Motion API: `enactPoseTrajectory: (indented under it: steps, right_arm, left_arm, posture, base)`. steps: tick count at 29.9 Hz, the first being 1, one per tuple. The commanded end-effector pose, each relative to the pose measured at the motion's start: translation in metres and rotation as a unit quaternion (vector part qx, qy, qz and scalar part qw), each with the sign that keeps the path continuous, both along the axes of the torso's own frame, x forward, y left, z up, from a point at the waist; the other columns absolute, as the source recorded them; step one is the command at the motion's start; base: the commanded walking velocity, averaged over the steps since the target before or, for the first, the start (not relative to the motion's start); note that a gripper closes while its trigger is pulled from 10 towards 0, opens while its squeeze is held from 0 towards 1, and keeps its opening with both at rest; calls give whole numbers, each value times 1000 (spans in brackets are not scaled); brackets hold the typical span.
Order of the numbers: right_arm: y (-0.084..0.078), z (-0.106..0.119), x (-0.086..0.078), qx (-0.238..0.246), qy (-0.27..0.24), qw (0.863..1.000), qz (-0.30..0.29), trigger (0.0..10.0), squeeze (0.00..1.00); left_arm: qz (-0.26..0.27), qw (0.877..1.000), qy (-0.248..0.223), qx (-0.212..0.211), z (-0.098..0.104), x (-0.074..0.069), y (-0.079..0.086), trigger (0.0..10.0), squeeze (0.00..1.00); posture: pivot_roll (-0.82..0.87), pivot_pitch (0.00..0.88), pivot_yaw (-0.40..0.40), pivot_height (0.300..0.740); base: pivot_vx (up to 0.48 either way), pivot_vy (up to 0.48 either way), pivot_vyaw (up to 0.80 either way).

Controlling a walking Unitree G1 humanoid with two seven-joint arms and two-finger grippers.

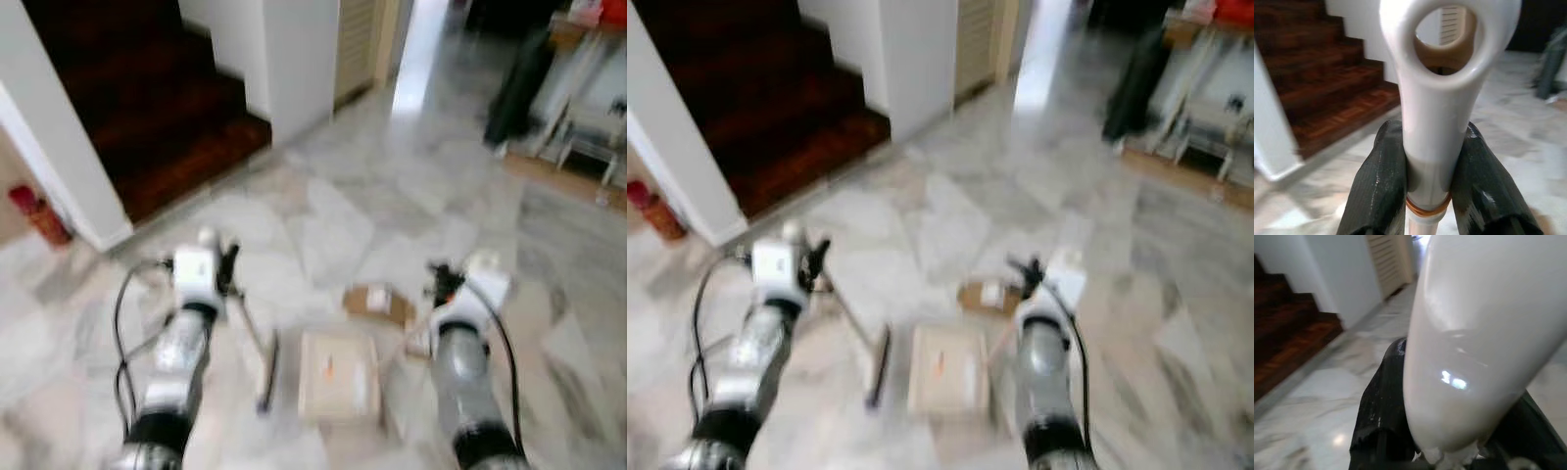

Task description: Sweep floor

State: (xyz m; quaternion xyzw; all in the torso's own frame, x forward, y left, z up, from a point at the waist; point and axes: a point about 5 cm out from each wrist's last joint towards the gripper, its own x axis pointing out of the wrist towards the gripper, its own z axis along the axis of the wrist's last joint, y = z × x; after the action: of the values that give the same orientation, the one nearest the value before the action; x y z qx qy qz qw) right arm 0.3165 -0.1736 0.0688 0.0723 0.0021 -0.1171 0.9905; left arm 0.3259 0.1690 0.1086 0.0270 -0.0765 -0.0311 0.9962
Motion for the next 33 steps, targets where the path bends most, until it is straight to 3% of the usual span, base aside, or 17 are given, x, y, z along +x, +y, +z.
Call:
enactPoseTrajectory:
  steps: [1, 27, 33]
  right_arm:
    - [2, 9, 4, 17, -27, 999, 2, 10000, 0]
    - [6, 10, 5, 14, -24, 1000, 11, 10000, 0]
    - [6, 9, 5, 15, -24, 999, 15, 10000, 0]
  left_arm:
    - [-5, 1000, -24, 6, 11, 3, -4, 10000, 0]
    - [0, 1000, -26, 3, 12, 3, -4, 10000, 0]
    - [-1, 1000, -25, 2, 12, 3, -5, 10000, 0]
  posture:
    - [-27, 0, 25, 740]
    - [-23, 0, 17, 740]
    - [-23, 0, 17, 740]
  base:
    - [0, 319, 0]
    - [0, 321, 0]
    - [0, 322, 500]
